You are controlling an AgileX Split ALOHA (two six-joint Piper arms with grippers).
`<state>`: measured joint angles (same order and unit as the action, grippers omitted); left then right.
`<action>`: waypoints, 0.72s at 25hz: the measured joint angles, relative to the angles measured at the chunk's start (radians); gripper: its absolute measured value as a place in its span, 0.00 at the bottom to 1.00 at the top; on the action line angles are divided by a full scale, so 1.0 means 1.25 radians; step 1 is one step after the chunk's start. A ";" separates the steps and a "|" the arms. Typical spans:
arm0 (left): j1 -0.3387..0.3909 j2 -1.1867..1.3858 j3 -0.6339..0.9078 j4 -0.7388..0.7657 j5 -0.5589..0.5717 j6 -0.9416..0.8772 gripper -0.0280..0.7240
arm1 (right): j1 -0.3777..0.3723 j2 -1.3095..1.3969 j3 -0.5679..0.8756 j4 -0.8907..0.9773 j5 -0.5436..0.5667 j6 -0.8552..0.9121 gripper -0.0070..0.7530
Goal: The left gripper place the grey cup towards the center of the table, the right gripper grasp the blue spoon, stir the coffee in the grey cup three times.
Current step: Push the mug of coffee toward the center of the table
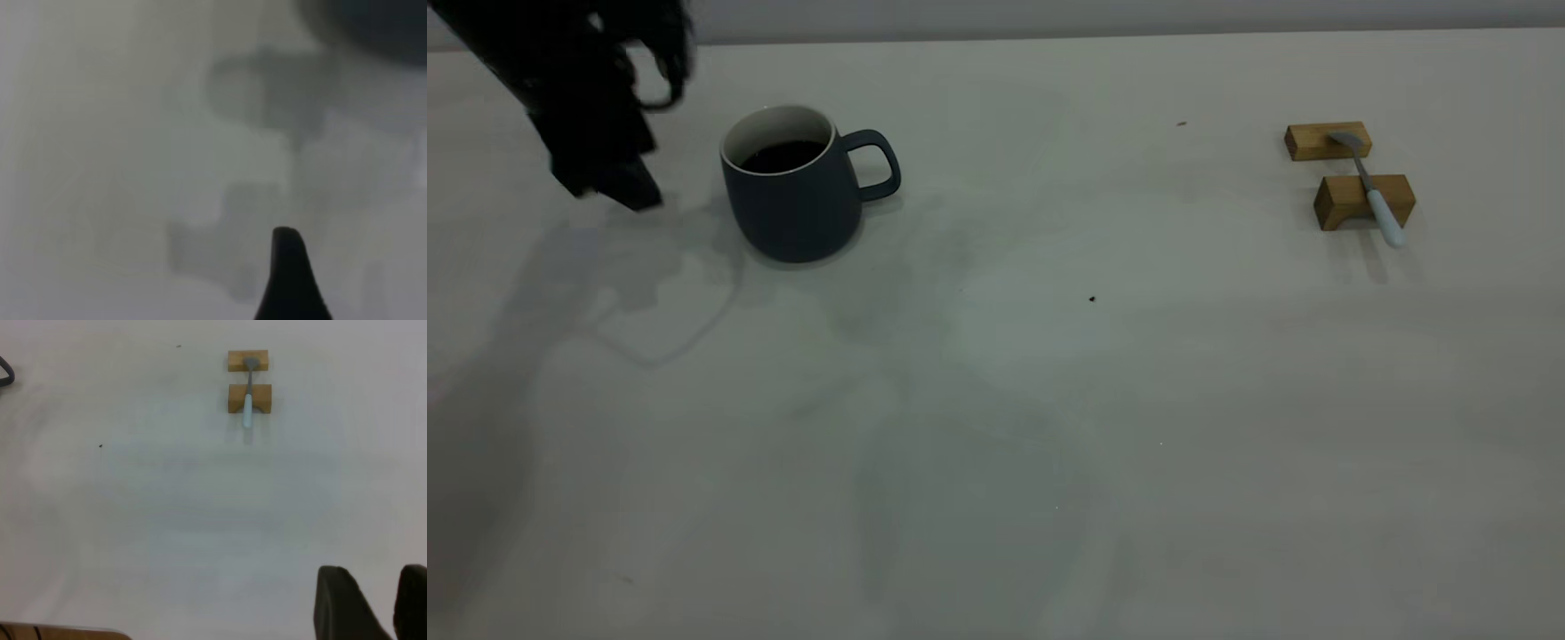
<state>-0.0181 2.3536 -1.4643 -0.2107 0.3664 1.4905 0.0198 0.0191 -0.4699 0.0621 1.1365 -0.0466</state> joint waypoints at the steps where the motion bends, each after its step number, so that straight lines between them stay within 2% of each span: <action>1: -0.005 0.007 0.000 -0.013 -0.007 0.028 0.82 | 0.000 0.000 0.000 0.000 0.000 0.000 0.32; 7: -0.016 0.042 -0.027 -0.108 -0.029 0.126 0.82 | 0.000 0.000 0.000 0.000 0.000 0.000 0.32; 18: -0.074 0.049 -0.039 -0.275 -0.028 0.332 0.82 | 0.000 0.000 0.000 0.000 0.000 0.000 0.32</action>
<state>-0.1102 2.4143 -1.5128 -0.5550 0.3318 1.9056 0.0198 0.0191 -0.4699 0.0621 1.1365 -0.0466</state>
